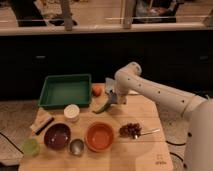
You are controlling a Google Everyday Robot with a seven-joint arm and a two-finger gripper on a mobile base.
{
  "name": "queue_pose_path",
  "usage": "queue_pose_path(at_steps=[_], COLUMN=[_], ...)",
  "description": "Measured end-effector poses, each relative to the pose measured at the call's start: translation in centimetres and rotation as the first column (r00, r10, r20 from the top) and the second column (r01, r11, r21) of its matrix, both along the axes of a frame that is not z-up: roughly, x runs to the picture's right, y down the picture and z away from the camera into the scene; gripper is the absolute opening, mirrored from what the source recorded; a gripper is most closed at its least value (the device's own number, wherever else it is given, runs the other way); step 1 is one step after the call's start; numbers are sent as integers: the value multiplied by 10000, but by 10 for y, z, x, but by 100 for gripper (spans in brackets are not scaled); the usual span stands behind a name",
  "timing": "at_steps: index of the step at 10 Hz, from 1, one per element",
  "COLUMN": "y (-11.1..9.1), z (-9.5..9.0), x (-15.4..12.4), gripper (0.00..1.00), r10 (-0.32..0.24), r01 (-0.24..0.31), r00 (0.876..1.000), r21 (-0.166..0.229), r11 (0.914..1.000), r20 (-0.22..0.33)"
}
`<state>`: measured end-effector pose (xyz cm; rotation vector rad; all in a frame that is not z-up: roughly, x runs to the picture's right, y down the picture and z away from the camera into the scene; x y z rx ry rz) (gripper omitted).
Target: Wipe tray with sponge
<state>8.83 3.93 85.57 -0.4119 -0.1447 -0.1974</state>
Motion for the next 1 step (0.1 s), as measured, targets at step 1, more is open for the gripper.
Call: queue_pose_path(at_steps=[1], y=[-6], z=[-7], x=[-1], gripper=[0], r10=[-38], r01=[38], r00=[10000], r21=[87], r11=[10000], r20=[-29])
